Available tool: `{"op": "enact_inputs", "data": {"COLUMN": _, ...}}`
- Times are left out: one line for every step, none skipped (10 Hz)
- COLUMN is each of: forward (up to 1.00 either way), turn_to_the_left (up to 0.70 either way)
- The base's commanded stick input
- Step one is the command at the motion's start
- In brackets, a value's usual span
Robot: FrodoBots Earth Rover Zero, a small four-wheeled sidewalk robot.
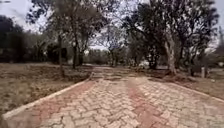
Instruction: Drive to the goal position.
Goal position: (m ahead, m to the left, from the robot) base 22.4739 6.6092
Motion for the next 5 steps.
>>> {"op": "enact_inputs", "data": {"forward": 0.7, "turn_to_the_left": 0.0}}
{"op": "enact_inputs", "data": {"forward": 0.7, "turn_to_the_left": 0.0}}
{"op": "enact_inputs", "data": {"forward": 0.7, "turn_to_the_left": 0.0}}
{"op": "enact_inputs", "data": {"forward": 0.7, "turn_to_the_left": 0.0}}
{"op": "enact_inputs", "data": {"forward": 0.7, "turn_to_the_left": 0.0}}
